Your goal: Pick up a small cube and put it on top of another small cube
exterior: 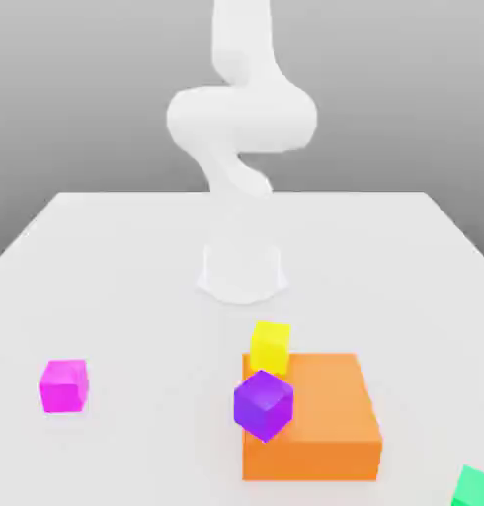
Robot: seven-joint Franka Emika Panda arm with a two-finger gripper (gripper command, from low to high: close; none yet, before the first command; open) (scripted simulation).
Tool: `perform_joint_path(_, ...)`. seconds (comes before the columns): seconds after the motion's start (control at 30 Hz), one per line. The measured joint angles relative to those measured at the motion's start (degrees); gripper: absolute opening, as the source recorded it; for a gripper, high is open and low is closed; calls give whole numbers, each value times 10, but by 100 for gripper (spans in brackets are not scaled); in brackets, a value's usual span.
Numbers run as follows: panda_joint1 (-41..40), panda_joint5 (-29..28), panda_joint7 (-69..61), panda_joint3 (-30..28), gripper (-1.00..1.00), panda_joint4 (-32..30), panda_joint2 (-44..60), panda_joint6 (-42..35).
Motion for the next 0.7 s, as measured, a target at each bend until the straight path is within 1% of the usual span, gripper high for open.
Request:
perform_joint_path(0.27,-121,-26,174,-9,0,-75,170,94)
perform_joint_path(0.47,-190,-36,294,-39,0,-130,295,162)
perform_joint_path(0.6,-233,-21,359,-67,0,-166,378,209)
perform_joint_path(0.7,-264,13,392,-78,0,-194,440,243)
